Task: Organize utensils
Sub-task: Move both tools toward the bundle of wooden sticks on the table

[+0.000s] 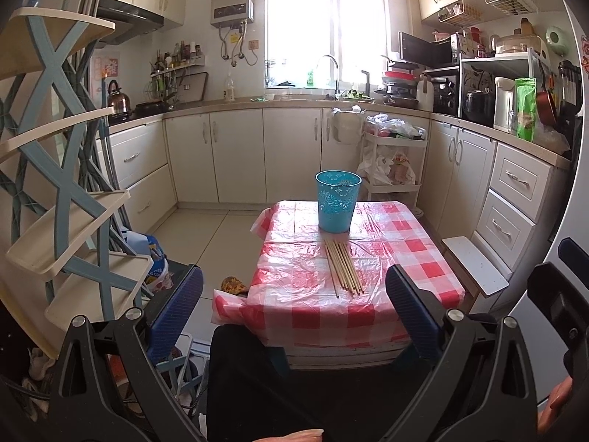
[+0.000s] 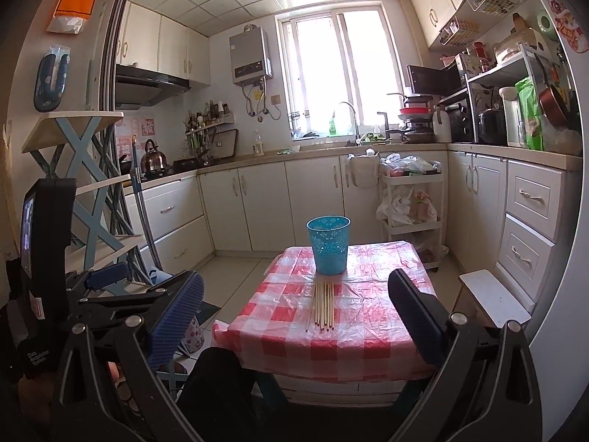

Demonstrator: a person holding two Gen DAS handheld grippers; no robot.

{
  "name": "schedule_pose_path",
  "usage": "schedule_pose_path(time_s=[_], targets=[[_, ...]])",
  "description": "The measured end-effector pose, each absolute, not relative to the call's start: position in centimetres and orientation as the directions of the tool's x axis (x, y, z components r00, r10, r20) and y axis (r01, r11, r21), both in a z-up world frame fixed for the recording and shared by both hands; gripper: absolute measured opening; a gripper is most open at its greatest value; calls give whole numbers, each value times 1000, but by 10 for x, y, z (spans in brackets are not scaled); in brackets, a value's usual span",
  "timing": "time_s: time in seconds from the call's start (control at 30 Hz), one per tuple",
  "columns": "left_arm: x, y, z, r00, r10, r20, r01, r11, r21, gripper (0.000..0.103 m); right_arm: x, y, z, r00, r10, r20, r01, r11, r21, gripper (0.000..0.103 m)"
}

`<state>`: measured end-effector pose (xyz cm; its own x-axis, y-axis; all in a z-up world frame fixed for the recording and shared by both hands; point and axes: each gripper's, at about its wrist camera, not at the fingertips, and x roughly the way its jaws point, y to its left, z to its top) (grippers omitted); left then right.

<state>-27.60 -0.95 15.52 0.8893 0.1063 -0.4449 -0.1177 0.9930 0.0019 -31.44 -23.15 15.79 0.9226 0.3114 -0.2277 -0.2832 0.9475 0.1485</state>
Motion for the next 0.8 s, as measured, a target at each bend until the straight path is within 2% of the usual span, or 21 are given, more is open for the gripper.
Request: schedule_pose_path(time_s=[0.8], targets=[[-279, -13, 154, 890, 108, -444, -120, 993, 0, 95, -315, -228, 159, 917, 309, -253, -283, 950, 134, 96]])
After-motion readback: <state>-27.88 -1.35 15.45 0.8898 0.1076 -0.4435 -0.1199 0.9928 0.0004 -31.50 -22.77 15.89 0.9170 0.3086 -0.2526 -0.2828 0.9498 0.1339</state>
